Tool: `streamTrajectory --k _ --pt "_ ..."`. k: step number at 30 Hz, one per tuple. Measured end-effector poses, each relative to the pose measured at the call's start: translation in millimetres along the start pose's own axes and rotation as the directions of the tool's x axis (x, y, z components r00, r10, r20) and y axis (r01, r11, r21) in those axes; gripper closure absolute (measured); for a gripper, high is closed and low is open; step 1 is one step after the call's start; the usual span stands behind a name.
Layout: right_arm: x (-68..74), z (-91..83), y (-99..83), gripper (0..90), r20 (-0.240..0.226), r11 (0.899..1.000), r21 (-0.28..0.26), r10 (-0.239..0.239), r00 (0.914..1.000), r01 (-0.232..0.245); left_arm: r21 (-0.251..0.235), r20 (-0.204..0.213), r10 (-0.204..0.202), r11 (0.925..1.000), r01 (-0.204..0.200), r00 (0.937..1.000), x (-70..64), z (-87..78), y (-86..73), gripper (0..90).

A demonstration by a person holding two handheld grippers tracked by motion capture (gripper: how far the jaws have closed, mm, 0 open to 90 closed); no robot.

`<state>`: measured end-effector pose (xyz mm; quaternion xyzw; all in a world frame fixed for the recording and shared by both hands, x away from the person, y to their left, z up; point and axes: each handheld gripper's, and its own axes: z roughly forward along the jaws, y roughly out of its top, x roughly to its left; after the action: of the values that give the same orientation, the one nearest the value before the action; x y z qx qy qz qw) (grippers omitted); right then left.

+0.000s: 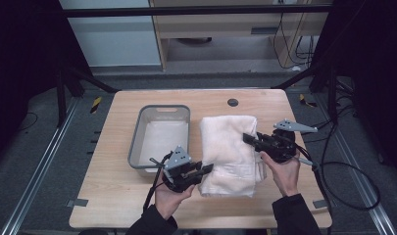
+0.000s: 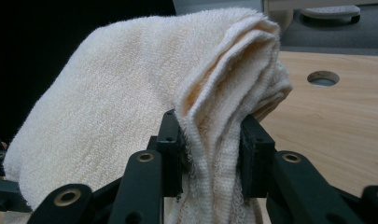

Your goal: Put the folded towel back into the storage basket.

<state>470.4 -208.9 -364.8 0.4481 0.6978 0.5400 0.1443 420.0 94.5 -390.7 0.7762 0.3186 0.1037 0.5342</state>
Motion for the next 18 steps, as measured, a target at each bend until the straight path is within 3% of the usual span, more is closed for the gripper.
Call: streamTrajectory --k 18 --pt "24.2 14.1 29.7 66.7 0.0 0.998 -0.04 -0.04 0.9992 0.04 -0.065 -0.029 -0.016 0.9978 0.014 0.9995 17.6 -25.3 13.2 76.0"
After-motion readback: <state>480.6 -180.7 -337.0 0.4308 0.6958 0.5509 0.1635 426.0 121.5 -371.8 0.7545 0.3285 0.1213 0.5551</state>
